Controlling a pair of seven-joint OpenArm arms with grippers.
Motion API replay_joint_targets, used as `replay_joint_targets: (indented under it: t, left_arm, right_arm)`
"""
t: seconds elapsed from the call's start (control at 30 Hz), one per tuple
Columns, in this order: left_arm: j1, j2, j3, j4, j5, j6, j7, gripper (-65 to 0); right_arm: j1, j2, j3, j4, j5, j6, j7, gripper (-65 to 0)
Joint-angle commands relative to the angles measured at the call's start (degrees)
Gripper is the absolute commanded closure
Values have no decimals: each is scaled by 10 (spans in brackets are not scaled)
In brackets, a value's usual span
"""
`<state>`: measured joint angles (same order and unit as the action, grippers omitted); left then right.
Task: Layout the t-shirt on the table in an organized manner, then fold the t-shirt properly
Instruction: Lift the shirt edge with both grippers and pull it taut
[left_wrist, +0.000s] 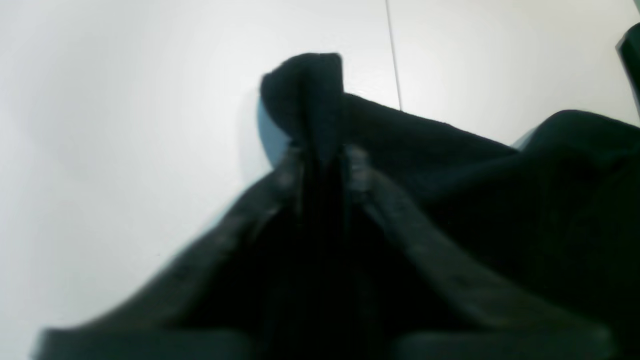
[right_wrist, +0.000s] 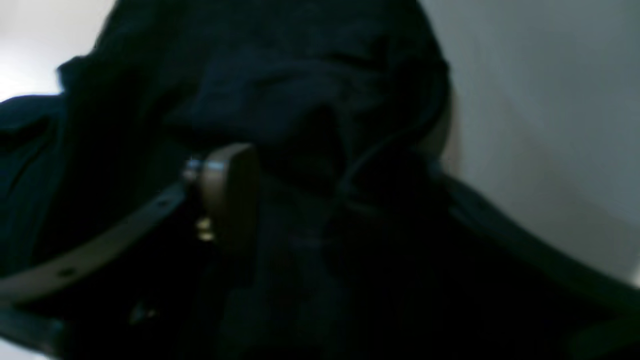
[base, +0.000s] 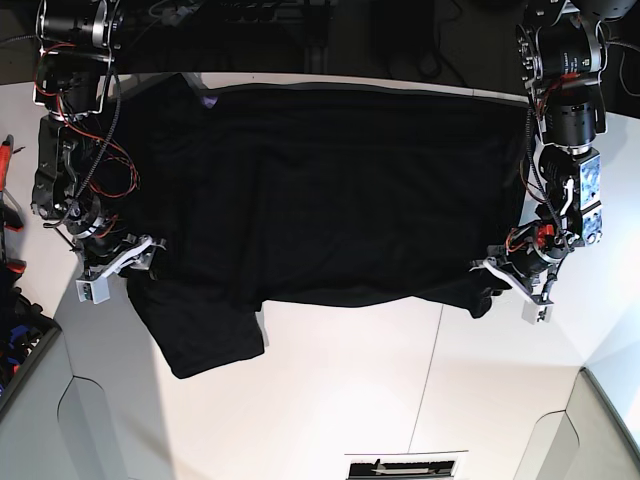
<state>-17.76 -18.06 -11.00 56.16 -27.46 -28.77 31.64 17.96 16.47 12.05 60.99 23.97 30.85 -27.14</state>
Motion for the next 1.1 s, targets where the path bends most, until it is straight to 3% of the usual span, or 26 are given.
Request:
replay_joint_targets:
  t: [0.0,0.1,0.17,0.33,0.53,0.8,1.07]
  left_arm:
    - [-12,-7,-2,8,-5,-2,-19,-24]
    - [-12,-7,-2,8,3,-2,-36,0]
    - [-13,-9,-2,8,1,-14,-36,0]
    - [-10,-25,-2,10,-70,-112,-25,0]
    - [54,-57,-2,87,-165,-112,23,0]
    - [199,-69,-31,345,-167,-112,26,0]
    - [270,-77,-70,388,-191,-112,66,0]
  right_arm:
    - [14,7,2,7,5,9,21,-250]
    - [16,7,3,7,-3,9,21,0]
    - [17,9,3,9,-9,9,23,0]
    - [15,27,3,28,-10,9,20,0]
    - [-39,49,14,115,-6,8,7,0]
    - [-104,50,60,197,-5,7,5,0]
    - [-148,87,82,213,20,7,0,0]
